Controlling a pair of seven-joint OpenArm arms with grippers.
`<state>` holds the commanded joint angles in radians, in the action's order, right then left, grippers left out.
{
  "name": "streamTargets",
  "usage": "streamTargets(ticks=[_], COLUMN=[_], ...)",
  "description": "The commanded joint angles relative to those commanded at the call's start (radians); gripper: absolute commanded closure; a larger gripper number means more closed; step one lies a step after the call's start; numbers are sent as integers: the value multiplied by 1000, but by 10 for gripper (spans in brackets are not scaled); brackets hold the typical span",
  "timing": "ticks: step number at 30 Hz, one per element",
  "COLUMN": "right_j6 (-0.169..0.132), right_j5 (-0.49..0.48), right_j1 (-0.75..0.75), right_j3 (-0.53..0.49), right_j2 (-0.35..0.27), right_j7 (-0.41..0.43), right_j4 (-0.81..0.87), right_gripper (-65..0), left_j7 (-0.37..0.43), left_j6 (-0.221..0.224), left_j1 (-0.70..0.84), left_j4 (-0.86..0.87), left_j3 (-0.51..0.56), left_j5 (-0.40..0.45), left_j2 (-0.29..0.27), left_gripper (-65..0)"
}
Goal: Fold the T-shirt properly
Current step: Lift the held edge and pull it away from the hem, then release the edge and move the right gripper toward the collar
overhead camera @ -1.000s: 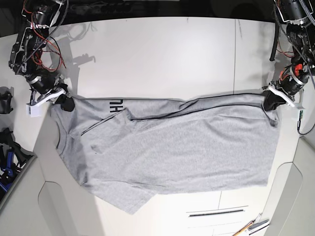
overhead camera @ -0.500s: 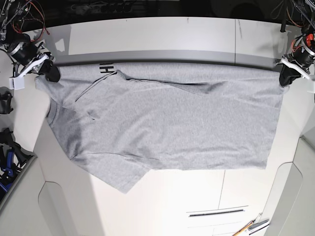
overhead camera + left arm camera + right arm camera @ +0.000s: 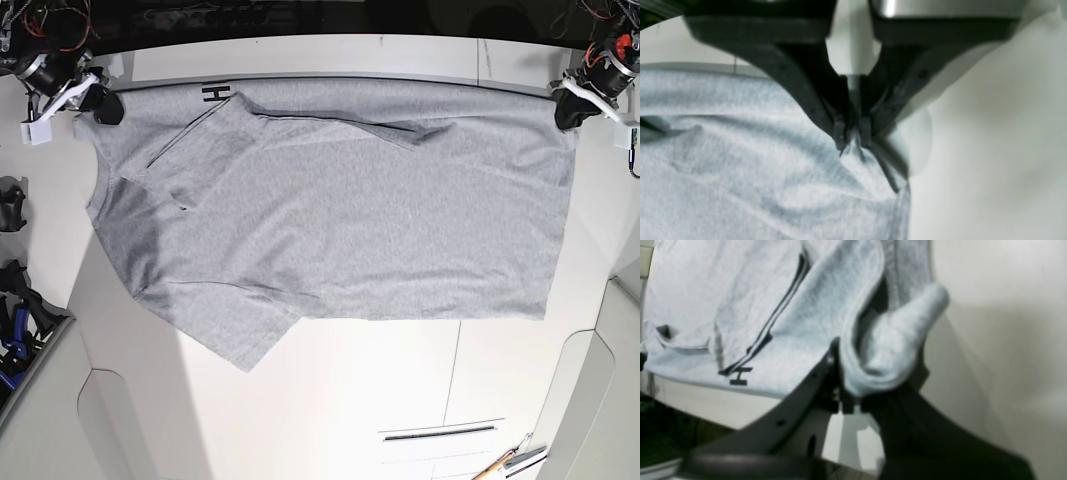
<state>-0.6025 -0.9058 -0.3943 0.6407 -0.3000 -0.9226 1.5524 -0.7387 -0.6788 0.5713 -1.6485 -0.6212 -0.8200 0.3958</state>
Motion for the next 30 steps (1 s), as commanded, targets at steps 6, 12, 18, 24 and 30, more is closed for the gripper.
streamTargets(ticks=[6,12,18,24,30], right_j6=[1,4,4,5,16], right_j5=[-20,-15,-14,-18,-5], right_j1=[-34,-38,-38,16,126], right_j3=[9,21,21,125,198], right_j2=[-40,-46,-47,-47,-83], right_j7=[-19,-17,0,62,92], right_j4=[0,0,0,0,0], right_gripper=[0,0,-313,-313,-313], left_j7=[-22,-22,5,-180,-182], left_j6=[-19,-19,-19,-19,-19], left_j1=[29,31,30,25,24], left_j4=[0,0,0,-5,-10], left_j3=[0,-1,-1,-109,-298], left_j5=[-82,-82,-119,-238,-354], left_j2=[-13,-22,-25,-29,-28], left_gripper=[0,0,-158,-201,-259])
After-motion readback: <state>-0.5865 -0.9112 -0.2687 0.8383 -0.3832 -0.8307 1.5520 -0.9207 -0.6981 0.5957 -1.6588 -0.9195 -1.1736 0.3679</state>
